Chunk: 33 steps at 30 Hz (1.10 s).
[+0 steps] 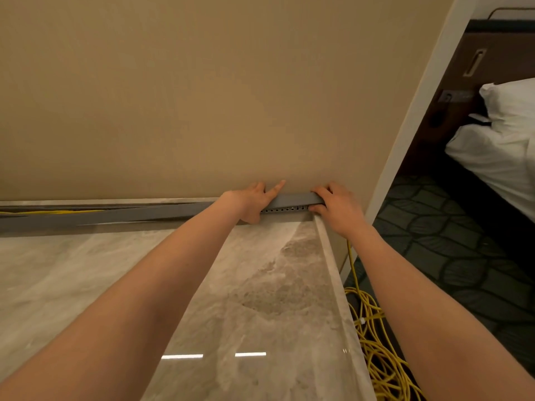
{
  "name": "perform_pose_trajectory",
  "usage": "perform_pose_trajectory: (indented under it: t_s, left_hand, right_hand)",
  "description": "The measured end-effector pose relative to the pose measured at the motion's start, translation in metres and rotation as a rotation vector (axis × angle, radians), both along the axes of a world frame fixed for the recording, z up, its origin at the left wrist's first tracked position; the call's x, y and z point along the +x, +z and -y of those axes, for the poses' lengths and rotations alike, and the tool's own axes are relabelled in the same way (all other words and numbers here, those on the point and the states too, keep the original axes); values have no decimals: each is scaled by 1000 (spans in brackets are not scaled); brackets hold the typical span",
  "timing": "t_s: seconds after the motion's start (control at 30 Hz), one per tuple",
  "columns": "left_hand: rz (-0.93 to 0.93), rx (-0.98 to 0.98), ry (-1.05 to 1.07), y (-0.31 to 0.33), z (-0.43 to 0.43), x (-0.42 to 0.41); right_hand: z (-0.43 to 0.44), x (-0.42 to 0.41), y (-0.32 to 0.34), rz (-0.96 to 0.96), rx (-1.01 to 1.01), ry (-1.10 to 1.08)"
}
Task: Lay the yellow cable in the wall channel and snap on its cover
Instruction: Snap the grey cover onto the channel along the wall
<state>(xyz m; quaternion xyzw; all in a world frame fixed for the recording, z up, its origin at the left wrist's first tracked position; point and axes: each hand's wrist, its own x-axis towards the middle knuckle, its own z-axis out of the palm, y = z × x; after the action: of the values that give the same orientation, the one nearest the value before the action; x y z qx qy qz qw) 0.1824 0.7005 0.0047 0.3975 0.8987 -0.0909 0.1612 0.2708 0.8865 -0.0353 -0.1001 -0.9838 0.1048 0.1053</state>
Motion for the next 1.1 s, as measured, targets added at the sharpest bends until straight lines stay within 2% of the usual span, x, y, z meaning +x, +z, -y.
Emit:
perform_pose_trajectory:
  t_s: [0.27, 0.77, 0.93, 1.1]
  left_hand:
    - [-34, -58, 21, 0, -10, -3]
    - [-86, -93, 31, -9, -14, -5]
    - [-351, -182, -115, -1, -16, -5]
    - [-236, -14, -83, -1, -20, -2]
  right_hand:
    - [-4, -5, 1, 80, -152, 13]
    - [-9, -11, 11, 213, -247, 37]
    - [-10, -14, 12, 225, -239, 27]
    - [-10, -13, 12, 184, -347, 35]
